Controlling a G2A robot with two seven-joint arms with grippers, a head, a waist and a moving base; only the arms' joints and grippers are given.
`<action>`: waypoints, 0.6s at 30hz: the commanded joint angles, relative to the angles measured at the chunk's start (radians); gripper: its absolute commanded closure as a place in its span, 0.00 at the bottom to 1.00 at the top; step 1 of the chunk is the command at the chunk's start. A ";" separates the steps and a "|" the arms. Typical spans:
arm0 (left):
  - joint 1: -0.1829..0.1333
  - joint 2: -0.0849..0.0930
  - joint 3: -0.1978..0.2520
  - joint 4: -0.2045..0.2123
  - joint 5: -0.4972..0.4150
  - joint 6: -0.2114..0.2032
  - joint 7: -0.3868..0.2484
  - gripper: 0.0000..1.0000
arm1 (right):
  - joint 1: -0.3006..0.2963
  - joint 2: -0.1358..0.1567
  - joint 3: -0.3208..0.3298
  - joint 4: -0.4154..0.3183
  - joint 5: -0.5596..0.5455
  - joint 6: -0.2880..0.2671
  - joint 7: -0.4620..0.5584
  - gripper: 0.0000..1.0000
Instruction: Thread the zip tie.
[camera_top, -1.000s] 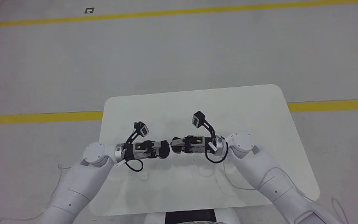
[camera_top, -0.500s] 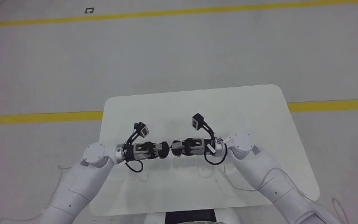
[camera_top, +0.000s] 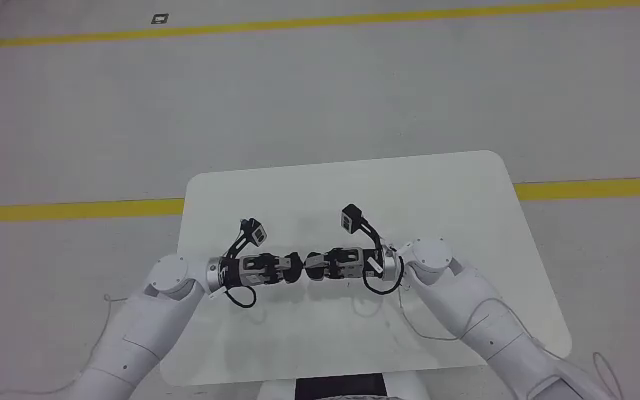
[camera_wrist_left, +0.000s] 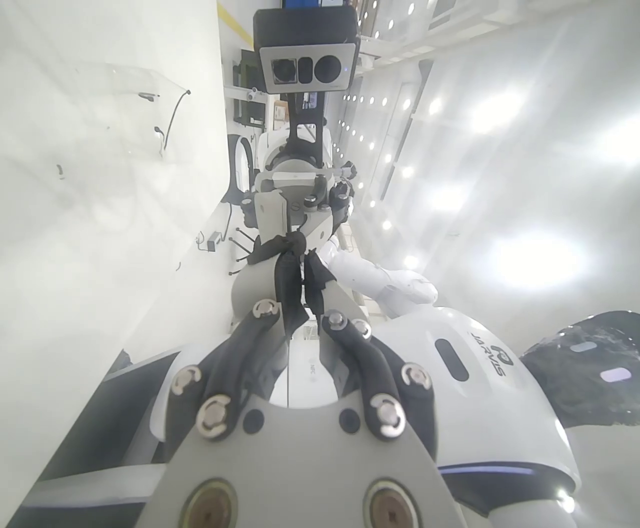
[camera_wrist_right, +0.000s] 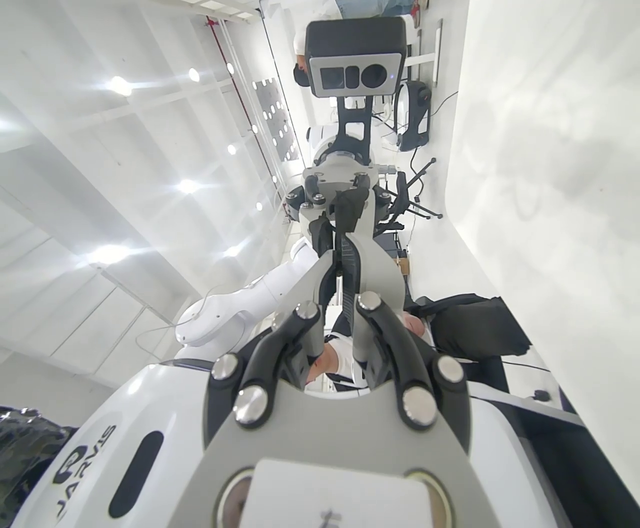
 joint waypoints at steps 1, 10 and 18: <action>-0.001 0.000 0.001 0.000 0.000 0.001 0.000 0.93 | 0.001 0.000 -0.001 0.001 0.001 -0.002 0.001 1.00; -0.005 0.001 0.006 0.003 0.000 0.000 0.003 0.97 | 0.005 0.001 -0.004 0.004 0.002 -0.003 0.009 1.00; -0.008 0.002 0.009 0.006 -0.001 -0.005 -0.002 1.00 | 0.006 0.000 -0.008 0.007 0.008 -0.005 0.007 1.00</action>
